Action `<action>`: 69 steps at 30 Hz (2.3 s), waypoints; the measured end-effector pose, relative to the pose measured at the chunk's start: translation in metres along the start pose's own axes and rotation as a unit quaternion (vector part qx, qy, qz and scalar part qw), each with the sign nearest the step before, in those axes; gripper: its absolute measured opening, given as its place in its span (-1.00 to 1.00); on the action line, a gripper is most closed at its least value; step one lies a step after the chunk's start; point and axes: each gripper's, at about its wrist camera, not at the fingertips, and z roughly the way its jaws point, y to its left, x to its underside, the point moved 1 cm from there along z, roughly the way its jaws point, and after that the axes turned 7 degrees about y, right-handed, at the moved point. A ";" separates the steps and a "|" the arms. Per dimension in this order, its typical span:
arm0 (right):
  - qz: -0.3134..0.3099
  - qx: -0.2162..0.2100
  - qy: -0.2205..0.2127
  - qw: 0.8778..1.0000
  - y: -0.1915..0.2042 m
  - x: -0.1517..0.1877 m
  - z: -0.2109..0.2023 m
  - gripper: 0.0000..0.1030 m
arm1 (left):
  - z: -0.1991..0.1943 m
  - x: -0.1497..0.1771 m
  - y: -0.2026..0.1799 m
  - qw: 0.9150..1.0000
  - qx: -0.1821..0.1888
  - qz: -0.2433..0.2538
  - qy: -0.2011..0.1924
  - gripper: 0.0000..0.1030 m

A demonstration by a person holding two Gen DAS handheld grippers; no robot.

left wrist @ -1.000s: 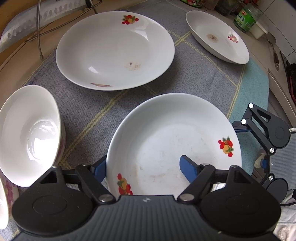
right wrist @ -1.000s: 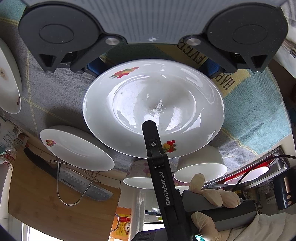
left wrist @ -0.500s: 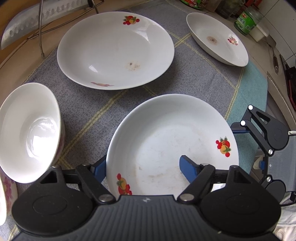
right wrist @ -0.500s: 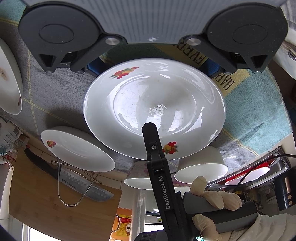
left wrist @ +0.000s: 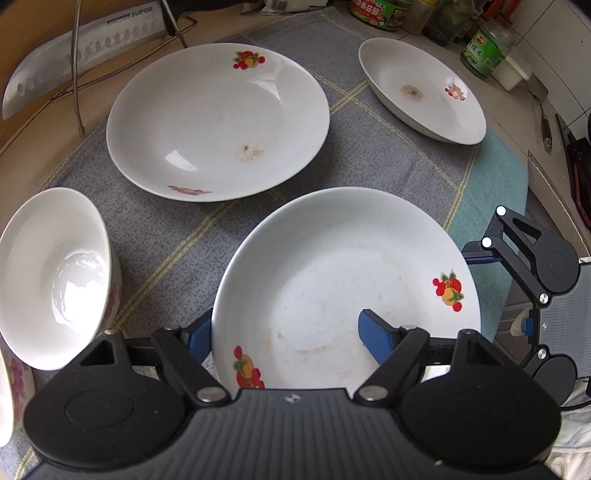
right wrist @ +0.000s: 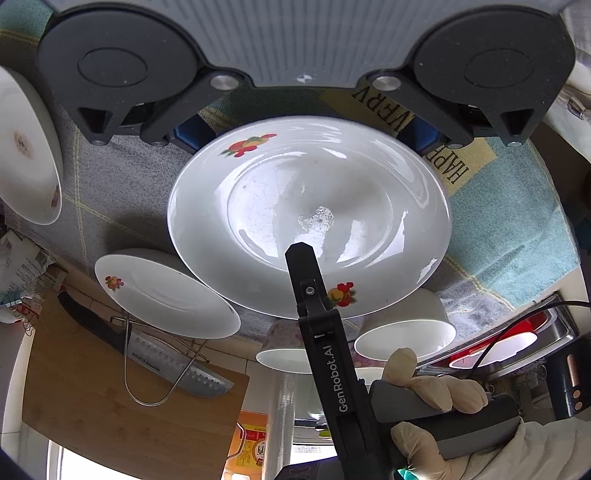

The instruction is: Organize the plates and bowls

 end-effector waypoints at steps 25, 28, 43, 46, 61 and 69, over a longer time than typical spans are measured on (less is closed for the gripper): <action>-0.027 -0.018 -0.005 0.999 -0.054 0.020 -0.032 1.00 | -0.009 -0.036 -0.043 0.999 -0.015 -0.025 -0.024 0.53; -0.025 -0.017 -0.006 1.000 -0.063 0.024 -0.036 1.00 | -0.009 -0.045 -0.048 0.999 -0.014 -0.023 -0.027 0.53; -0.003 0.013 -0.007 1.000 -0.108 0.043 -0.052 1.00 | -0.003 -0.099 -0.080 0.999 -0.014 0.015 -0.032 0.53; 0.004 0.020 -0.007 1.000 -0.113 0.046 -0.055 1.00 | 0.000 -0.108 -0.087 0.999 -0.014 0.024 -0.031 0.53; 0.041 0.051 -0.006 0.998 -0.139 0.057 -0.066 1.00 | 0.008 -0.149 -0.103 0.998 -0.004 0.062 -0.029 0.53; 0.056 0.060 -0.004 0.997 -0.151 0.061 -0.068 1.00 | 0.012 -0.169 -0.110 0.997 0.001 0.076 -0.028 0.53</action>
